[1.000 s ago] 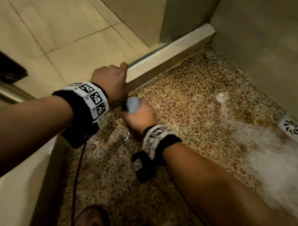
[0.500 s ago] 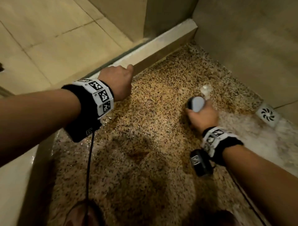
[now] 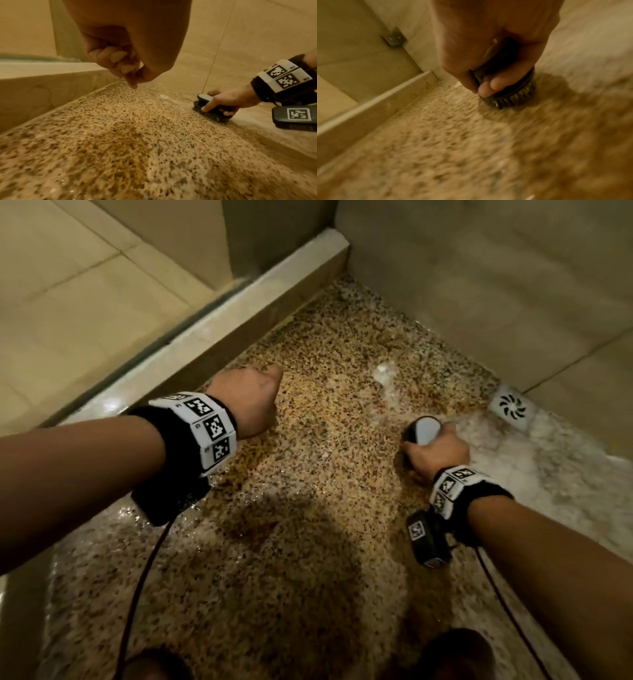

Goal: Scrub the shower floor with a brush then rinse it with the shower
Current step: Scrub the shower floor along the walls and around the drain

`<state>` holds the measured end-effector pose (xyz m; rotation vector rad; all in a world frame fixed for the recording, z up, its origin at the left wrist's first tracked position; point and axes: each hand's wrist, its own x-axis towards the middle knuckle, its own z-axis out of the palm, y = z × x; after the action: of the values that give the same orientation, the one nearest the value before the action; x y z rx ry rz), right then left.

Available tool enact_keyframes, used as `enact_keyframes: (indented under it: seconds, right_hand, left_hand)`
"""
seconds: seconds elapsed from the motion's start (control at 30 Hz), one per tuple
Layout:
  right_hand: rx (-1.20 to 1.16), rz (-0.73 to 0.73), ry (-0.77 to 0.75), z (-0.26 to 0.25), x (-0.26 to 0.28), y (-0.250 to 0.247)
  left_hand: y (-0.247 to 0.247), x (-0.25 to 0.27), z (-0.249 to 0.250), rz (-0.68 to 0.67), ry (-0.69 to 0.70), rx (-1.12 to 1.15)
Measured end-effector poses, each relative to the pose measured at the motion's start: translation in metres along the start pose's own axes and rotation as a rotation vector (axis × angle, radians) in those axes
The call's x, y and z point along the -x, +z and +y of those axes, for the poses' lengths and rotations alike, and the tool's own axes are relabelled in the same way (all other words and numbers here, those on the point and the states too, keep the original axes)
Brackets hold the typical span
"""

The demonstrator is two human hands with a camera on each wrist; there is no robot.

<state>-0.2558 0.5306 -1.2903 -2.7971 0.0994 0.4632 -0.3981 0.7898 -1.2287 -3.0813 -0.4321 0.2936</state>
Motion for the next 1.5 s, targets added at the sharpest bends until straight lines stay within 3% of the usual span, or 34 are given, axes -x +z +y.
enact_keyframes:
  seconds: [0.13, 0.33, 0.53, 0.67, 0.9, 1.03, 1.27, 1.5]
  right_hand:
    - [-0.039, 0.012, -0.102, -0.021, 0.018, 0.004]
    - [-0.128, -0.308, -0.413, -0.113, 0.067, 0.045]
    - [-0.042, -0.441, -0.318, -0.157, 0.037, 0.018]
    - [-0.005, -0.432, -0.328, -0.168, 0.006, -0.006]
    - [-0.268, -0.633, -0.247, -0.183, -0.006, 0.015]
    - [-0.285, -0.596, -0.258, -0.18, -0.021, 0.013]
    - [-0.265, -0.51, -0.303, -0.19, -0.044, 0.013]
    - [-0.275, -0.399, -0.28, -0.187, -0.077, 0.01]
  left_hand:
    - [-0.009, 0.0, -0.013, 0.035, -0.029, -0.037]
    - [-0.011, -0.007, -0.018, 0.039, -0.128, -0.011]
    - [-0.017, -0.022, -0.011, -0.01, -0.226, 0.063]
    - [-0.037, -0.037, -0.012, 0.002, -0.233, -0.026]
    - [-0.077, -0.049, -0.01, -0.037, -0.319, -0.193]
    - [-0.085, -0.05, -0.001, -0.104, -0.328, -0.274]
    - [-0.086, -0.088, 0.0, -0.057, -0.274, -0.278]
    - [-0.058, -0.144, 0.0, -0.105, -0.098, -0.264]
